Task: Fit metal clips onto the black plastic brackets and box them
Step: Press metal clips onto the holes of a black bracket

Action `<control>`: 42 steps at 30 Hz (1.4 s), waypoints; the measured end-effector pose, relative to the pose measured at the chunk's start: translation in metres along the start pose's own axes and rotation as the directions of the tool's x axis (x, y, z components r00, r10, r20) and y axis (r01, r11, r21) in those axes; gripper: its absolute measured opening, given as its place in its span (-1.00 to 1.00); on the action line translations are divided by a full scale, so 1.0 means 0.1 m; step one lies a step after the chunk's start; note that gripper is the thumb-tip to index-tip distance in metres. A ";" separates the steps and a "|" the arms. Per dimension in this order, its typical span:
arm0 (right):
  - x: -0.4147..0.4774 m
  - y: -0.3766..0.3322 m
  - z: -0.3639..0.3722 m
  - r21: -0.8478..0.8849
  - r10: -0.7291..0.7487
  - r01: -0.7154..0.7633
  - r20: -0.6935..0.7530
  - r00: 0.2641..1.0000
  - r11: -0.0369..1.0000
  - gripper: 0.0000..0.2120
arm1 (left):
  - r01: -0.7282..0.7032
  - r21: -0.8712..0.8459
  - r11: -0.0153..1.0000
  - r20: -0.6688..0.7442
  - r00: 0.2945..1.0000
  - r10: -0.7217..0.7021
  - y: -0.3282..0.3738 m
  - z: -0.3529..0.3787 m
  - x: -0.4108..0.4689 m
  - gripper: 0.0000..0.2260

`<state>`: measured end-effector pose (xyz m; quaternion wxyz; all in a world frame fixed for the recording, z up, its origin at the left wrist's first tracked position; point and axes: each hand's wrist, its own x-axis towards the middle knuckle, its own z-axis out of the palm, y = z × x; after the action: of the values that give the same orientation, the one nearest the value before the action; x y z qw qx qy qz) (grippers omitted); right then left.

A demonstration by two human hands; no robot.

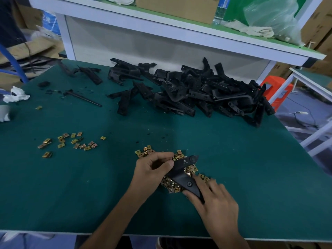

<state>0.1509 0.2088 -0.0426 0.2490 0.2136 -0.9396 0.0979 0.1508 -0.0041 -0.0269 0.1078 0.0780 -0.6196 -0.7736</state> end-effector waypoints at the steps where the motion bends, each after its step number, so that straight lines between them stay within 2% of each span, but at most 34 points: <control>1: -0.01 0.00 0.01 -0.008 -0.008 0.008 -0.011 1.000 1.000 -0.50 | 0.027 -0.040 0.999 -0.025 0.999 -0.028 0.00 0.01 0.01 -0.83; 4: -0.02 0.03 0.04 -0.017 -0.029 0.029 -0.031 0.999 0.999 -0.51 | 0.064 -0.112 0.992 -0.047 0.996 -0.070 0.00 0.01 0.03 -0.85; 12: -0.04 0.07 0.06 0.012 0.009 -0.008 -0.038 0.999 1.000 -0.51 | -0.015 0.008 1.000 0.039 0.999 0.014 -0.03 0.00 -0.02 -0.79; 15: -0.04 0.05 0.05 0.002 0.034 -0.034 -0.029 0.999 0.999 -0.51 | -0.089 0.138 0.986 0.099 0.992 0.076 -0.03 0.01 -0.05 -0.76; 19: -0.03 0.04 0.05 -0.007 0.058 -0.058 -0.033 0.998 0.998 -0.53 | -0.188 0.468 0.864 0.105 0.982 0.157 -0.07 0.03 -0.09 -0.67; 25: -0.03 0.04 0.04 0.007 0.064 -0.064 -0.030 0.997 0.998 -0.54 | -0.239 0.519 0.821 0.089 0.970 0.226 -0.10 0.05 -0.11 -0.71; 29: -0.01 0.04 0.02 0.027 0.081 -0.080 -0.019 0.997 0.996 -0.51 | -0.249 0.545 0.801 0.116 0.968 0.223 -0.06 0.05 -0.07 -0.76; 32: 0.00 0.03 0.01 0.059 0.104 -0.102 -0.041 0.994 0.993 -0.51 | -0.335 0.617 0.712 0.152 0.939 0.310 0.03 -0.01 0.03 -0.70; 34: 0.01 0.02 -0.01 0.075 0.127 -0.122 -0.063 0.990 0.990 -0.50 | -0.312 0.761 0.569 0.086 0.918 0.388 0.07 -0.16 0.17 -0.70; 36: 0.01 0.02 -0.01 0.080 0.136 -0.130 -0.070 0.988 0.988 -0.50 | -0.138 0.913 0.385 -0.018 0.927 0.375 0.09 -0.33 0.33 -0.70; 38: 0.01 0.02 -0.01 0.081 0.137 -0.131 -0.074 0.988 0.988 -0.49 | 0.010 0.962 0.273 -0.091 0.955 0.283 0.07 -0.43 0.41 -0.73; 40: 0.01 0.02 0.00 0.088 0.149 -0.142 -0.072 0.986 0.986 -0.49 | 0.001 0.961 0.276 -0.074 0.965 0.253 0.02 -0.46 0.42 -0.81; 42: 0.02 0.02 0.00 0.094 0.161 -0.155 -0.061 0.985 0.983 -0.48 | -0.030 0.936 0.352 -0.071 0.960 0.271 -0.02 -0.47 0.42 -0.91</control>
<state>0.1484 0.2099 -0.0415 0.2629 0.1457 -0.9392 0.1663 0.1219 -0.0595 -0.0384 0.1817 0.1496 -0.9353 -0.2641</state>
